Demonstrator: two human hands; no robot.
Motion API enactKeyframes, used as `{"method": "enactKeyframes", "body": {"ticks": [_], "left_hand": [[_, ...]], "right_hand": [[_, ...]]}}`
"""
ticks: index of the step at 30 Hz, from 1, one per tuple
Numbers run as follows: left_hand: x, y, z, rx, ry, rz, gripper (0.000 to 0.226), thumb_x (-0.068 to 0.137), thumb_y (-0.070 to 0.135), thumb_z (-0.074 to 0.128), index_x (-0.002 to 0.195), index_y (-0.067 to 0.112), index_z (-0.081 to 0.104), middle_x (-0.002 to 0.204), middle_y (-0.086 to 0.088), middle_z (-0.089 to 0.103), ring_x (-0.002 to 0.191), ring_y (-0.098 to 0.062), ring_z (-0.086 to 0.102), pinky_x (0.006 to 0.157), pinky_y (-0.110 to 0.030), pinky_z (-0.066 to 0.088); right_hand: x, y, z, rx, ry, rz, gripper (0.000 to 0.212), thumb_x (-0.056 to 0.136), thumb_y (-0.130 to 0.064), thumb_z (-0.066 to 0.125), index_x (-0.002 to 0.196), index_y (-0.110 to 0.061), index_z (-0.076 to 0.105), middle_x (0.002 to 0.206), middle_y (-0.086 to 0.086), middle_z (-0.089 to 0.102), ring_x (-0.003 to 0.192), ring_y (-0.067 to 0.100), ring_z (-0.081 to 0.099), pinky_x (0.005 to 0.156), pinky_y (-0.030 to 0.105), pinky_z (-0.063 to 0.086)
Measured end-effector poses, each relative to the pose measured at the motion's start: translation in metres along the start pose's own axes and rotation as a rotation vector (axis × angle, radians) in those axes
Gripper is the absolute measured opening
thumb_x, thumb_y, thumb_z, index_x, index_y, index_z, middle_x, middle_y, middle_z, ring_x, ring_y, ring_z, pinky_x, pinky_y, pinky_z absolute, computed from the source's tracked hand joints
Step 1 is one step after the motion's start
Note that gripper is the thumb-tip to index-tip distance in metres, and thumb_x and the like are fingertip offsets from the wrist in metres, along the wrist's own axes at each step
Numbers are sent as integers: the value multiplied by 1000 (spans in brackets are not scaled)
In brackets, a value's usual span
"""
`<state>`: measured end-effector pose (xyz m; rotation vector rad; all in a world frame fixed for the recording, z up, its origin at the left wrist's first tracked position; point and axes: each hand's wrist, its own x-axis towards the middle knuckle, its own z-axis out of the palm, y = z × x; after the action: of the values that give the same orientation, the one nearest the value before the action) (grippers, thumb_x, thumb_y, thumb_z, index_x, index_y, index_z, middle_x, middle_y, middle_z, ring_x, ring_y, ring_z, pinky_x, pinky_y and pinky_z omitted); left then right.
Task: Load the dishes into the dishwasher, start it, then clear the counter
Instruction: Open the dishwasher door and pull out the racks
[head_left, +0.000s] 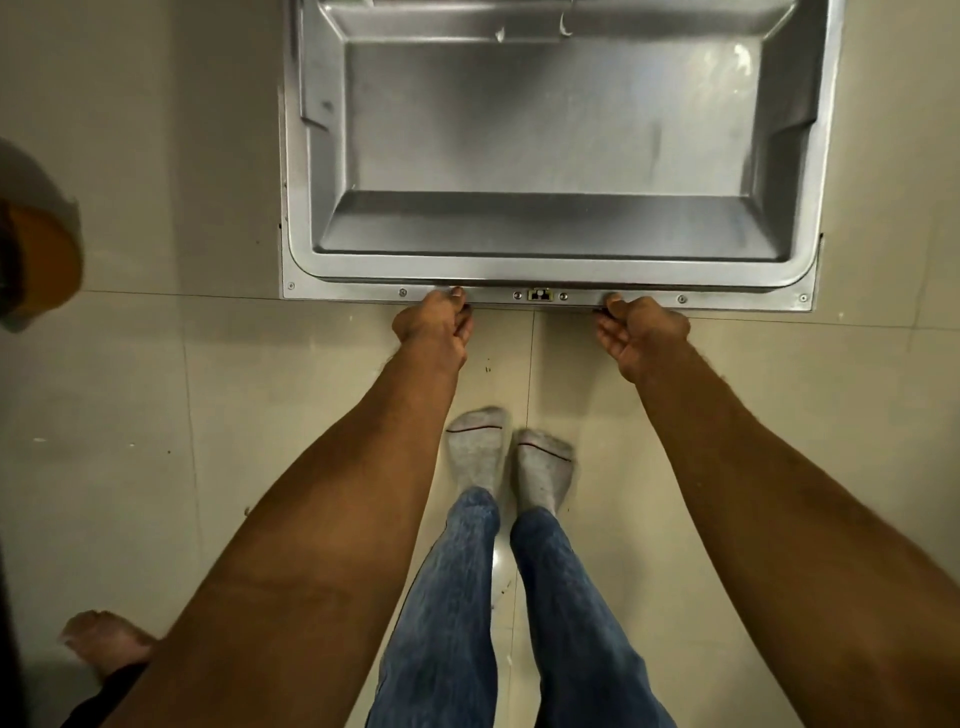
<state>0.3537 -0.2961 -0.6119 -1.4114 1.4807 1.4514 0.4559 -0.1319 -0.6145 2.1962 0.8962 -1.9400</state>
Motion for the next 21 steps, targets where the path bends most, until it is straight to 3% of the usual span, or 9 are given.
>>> {"method": "enactKeyframes", "body": {"ticks": [2,4,8,12,16,18,21], "left_hand": [[9,-2,3,-3,3,-2,14,87,-3,66,82,3,55,89,-12,69,92,-23,69,87,-36,56],[17,-3,6,-8,5,-7,11,89,-4,64,84,2,56,84,-10,68,89,-22,69,84,-34,57],[33,-8,9,16,18,-18,17,89,-4,63,105,-2,59,86,-10,70,90,-22,70,69,-29,57],[46,-11,12,9,34,-18,15,89,-3,64,103,-1,60,91,-11,70,86,-21,70,64,-29,57],[59,-14,19,8,44,-17,11,88,-6,63,87,2,56,83,-11,66,76,-18,66,67,-29,56],[67,-16,21,0,35,-20,12,88,-7,62,86,2,55,79,-10,65,71,-16,64,58,-28,54],[77,-22,19,-22,37,-15,7,90,-6,60,92,0,58,77,-9,66,68,-14,66,54,-26,55]], "right_hand": [[7,3,3,1,-1,4,13,92,3,59,103,-3,55,98,11,69,83,20,70,84,38,57],[14,5,5,-1,-13,2,12,92,3,60,102,-2,55,95,10,68,90,22,69,89,38,54],[26,10,10,-13,5,-4,24,90,3,62,113,1,56,95,10,69,88,21,70,75,34,55],[38,16,14,0,25,-10,15,90,4,63,103,1,58,98,12,70,86,22,71,64,31,54],[47,17,18,32,41,-24,21,90,4,63,109,0,55,111,15,68,90,24,70,85,37,56],[48,17,20,36,45,-17,10,90,5,61,96,-1,57,107,15,66,79,21,66,89,39,53],[49,21,23,41,63,-36,17,91,6,59,79,-4,53,99,16,64,74,23,64,88,40,53]]}}
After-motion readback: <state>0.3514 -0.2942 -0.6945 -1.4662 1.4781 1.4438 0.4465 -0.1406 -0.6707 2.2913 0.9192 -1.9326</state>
